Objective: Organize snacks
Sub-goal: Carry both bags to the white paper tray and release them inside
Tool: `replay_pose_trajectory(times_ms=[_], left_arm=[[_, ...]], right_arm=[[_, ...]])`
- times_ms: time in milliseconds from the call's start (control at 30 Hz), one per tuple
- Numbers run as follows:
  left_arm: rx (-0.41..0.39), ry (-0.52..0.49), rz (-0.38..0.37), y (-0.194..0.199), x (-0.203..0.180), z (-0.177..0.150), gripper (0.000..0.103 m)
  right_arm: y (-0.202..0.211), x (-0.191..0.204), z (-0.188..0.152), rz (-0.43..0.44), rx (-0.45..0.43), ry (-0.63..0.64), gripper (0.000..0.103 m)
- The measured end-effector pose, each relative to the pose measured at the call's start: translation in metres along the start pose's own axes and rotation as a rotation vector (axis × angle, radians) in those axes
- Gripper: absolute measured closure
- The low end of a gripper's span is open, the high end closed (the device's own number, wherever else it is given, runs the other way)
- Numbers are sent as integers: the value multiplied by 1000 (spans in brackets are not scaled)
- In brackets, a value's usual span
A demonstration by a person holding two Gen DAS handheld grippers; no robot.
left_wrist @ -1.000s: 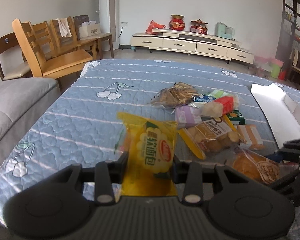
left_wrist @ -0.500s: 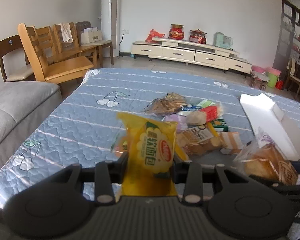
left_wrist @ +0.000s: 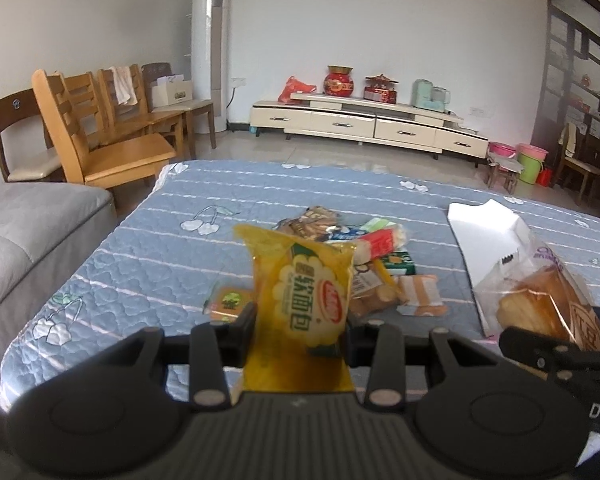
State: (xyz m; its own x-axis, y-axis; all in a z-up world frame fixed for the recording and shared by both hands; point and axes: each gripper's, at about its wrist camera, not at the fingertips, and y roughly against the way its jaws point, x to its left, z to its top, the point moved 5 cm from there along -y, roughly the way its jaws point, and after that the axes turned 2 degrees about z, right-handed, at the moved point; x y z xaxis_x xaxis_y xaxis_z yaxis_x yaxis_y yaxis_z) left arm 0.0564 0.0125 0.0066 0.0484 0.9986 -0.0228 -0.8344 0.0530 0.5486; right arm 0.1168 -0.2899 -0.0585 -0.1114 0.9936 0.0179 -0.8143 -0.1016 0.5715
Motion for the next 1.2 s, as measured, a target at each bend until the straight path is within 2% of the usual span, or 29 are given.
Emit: replay_pose_trajectory(times_ms=[633,967,1200], left_arm=[[6,-57,-77,-1,-46,12,64],[10,-111,-148,-14,-90,22,64],[22,-152,-213,-30,-128,32,64]], right_arm=[[36,-39,-1,-106,-38,-68,17],[46,-67,-5,-169,-49,-114,17],[48,-102,-4,-215,-49,-168,17]])
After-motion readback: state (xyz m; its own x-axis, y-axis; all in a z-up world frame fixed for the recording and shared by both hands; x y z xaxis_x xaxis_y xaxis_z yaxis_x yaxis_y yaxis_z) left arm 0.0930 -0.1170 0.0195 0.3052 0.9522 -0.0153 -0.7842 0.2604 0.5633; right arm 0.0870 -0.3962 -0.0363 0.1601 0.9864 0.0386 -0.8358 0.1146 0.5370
